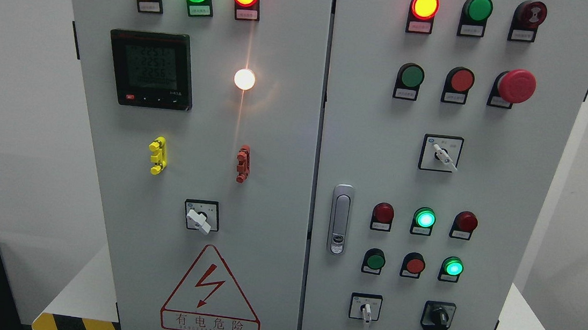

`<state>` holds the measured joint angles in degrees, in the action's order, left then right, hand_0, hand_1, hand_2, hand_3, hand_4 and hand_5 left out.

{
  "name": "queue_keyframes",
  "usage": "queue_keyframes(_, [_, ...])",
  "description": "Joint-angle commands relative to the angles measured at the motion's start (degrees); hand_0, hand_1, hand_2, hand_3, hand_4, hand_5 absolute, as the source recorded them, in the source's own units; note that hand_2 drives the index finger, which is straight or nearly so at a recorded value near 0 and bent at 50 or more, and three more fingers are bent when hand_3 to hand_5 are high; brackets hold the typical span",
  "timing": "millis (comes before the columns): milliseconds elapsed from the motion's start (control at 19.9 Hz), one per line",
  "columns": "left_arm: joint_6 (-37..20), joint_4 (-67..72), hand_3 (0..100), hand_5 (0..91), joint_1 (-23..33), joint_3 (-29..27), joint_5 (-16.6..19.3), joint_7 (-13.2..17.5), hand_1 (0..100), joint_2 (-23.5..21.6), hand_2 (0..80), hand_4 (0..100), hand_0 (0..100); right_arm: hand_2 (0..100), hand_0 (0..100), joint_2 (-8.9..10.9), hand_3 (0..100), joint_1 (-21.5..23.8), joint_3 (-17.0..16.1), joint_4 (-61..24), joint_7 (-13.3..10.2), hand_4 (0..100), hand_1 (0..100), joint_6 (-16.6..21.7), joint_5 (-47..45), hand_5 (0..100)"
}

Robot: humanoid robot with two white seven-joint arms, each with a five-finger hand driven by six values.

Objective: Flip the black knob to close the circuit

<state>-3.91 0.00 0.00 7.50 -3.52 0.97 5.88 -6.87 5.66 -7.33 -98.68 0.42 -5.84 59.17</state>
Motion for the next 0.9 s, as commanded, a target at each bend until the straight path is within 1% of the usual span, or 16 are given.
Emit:
queue_keyframes(0, [-0.05, -1.32, 0, 0.0, 1.23, 0.06, 0.00, 0.00, 56, 0.01, 0.0, 0, 12, 89, 0, -0.34, 100, -2.41, -1.11, -5.12, -0.07, 90, 8, -1.55, 5.78, 95])
queue_keyframes(151, [-0.05, -1.32, 0, 0.0, 1.23, 0.06, 0.00, 0.00, 56, 0.01, 0.0, 0, 12, 89, 0, -0.42, 100, -3.55, -1.02, -5.21, -0.07, 90, 8, -1.81, 7.79, 95])
queue_keyframes(301, [-0.05, -1.32, 0, 0.0, 1.23, -0.03, 0.00, 0.00, 56, 0.01, 0.0, 0, 12, 89, 0, -0.42, 100, -4.26, -0.40, -5.21, 0.63, 90, 8, -2.78, 8.68, 95])
queue_keyframes(452, [-0.05, -1.32, 0, 0.0, 1.23, -0.03, 0.00, 0.00, 56, -0.08, 0.0, 0, 12, 89, 0, -0.42, 100, -4.96, -0.05, -5.30, 0.81, 90, 7, -4.00, 10.61, 96])
queue_keyframes(552, [-0.05, -1.32, 0, 0.0, 1.23, -0.03, 0.00, 0.00, 56, 0.01, 0.0, 0, 12, 89, 0, -0.42, 100, -5.40, 0.74, -5.56, 2.12, 90, 7, -5.58, 11.66, 96])
queue_keyframes(652, [-0.05, -1.32, 0, 0.0, 1.23, -0.03, 0.00, 0.00, 56, 0.01, 0.0, 0, 12, 89, 0, -0.42, 100, -6.10, 1.35, -5.91, 2.39, 90, 6, -6.64, 13.24, 96])
queue_keyframes(853, [-0.05, -1.32, 0, 0.0, 1.23, 0.06, 0.00, 0.00, 56, 0.01, 0.0, 0, 12, 89, 0, -0.51, 100, -6.98, 2.14, -5.91, 3.00, 90, 4, -7.78, 13.60, 96])
